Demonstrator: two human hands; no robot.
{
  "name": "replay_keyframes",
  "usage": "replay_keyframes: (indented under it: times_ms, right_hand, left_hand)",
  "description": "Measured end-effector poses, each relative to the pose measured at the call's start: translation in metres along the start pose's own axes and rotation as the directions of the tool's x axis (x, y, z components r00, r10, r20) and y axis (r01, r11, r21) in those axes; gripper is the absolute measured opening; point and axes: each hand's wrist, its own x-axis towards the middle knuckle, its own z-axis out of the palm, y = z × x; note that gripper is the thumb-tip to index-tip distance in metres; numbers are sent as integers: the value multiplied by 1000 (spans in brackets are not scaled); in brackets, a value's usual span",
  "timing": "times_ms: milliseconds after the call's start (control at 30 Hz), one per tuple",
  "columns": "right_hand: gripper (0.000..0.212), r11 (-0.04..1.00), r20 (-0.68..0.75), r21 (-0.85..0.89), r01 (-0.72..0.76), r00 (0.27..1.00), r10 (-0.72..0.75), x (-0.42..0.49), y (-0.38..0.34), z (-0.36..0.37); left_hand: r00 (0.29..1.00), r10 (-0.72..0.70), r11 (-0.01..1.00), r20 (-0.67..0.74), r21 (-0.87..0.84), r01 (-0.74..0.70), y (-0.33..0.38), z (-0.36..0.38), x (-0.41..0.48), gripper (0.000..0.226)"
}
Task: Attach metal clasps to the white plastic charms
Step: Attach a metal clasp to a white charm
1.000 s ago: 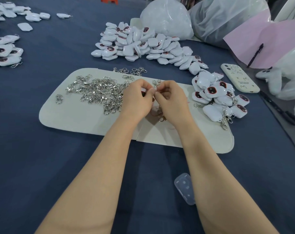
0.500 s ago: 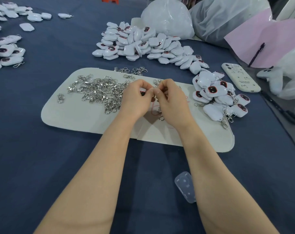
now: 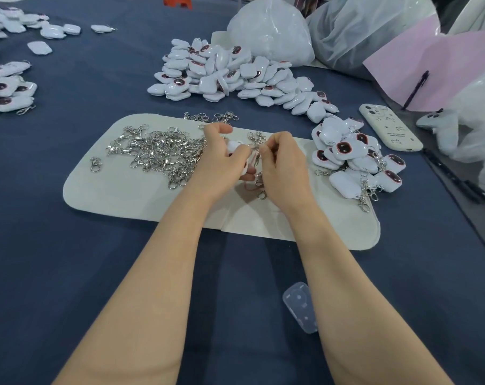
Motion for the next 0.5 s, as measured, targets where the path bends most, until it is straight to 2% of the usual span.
replay_keyframes:
  times_ms: [233, 333, 500]
  right_hand:
    - [2, 999, -19, -43, 25, 999, -26, 0, -1, 0]
    - [5, 999, -27, -49, 19, 999, -20, 0, -1, 0]
    - [6, 997, -15, -73, 33, 999, -34, -1, -2, 1]
  left_hand:
    - [998, 60, 995, 9, 75, -61, -3, -3, 3, 22]
    - [998, 55, 998, 20, -20, -54, -1, -3, 3, 28]
    - [999, 42, 999, 9, 16, -43, -4, 2, 4, 18]
